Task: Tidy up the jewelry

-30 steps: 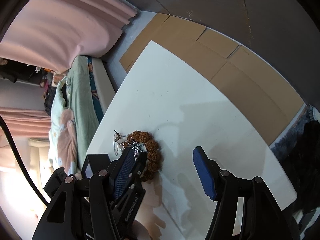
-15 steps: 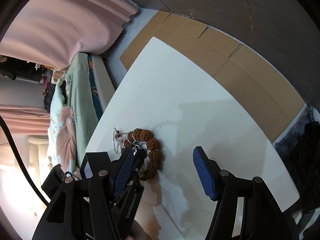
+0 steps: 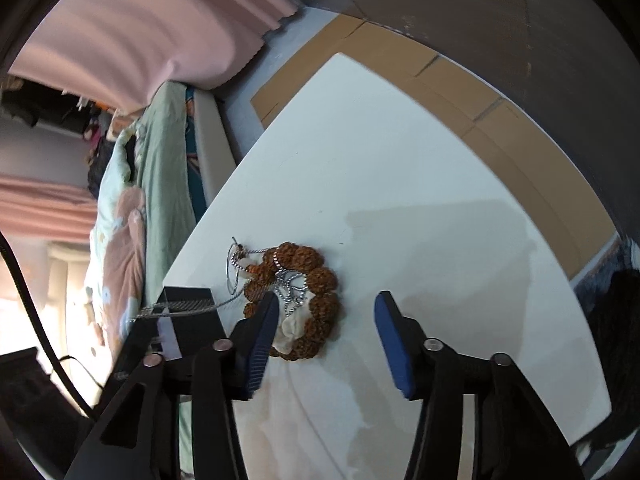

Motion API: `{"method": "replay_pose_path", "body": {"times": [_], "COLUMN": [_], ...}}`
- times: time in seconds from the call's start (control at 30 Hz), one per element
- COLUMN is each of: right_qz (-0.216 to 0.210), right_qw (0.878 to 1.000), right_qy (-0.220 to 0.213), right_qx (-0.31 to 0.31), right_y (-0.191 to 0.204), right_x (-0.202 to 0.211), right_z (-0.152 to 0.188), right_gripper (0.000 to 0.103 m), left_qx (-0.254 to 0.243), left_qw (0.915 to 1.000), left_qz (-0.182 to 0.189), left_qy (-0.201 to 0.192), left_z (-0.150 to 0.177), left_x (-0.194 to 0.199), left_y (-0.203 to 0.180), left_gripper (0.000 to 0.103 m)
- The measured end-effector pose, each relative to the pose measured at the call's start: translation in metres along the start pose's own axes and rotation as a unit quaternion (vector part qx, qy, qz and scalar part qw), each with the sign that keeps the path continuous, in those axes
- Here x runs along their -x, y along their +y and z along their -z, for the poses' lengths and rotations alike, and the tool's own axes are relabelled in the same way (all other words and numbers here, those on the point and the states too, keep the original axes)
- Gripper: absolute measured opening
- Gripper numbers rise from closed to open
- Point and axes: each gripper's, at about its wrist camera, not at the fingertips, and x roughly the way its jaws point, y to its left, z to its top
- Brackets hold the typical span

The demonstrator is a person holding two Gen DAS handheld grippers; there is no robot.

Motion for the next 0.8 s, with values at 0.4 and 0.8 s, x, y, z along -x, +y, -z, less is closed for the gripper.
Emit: {"method": "replay_pose_path", "body": {"times": [0.4,0.8], "right_qz": [0.056,0.099], "right_qw": [0.997,0.991], "right_qy": [-0.003,-0.023], "right_qx": [0.059,0.089], "right_y": [0.025,0.026], "right_x": [-0.031,-0.027], "right_z": [0.001,0.005], "right_gripper": [0.038,0.021], "left_qx": [0.020,0.028], "left_qw": [0.9940,0.9799], "left_qz": [0.039,0.060], "left_qy": [-0.100,-0.188], "left_z": [-0.027,-0.043], "left_x": [0.092,0.172], "left_y": [0.006,0.015], "left_gripper": [0.016,0.016]}}
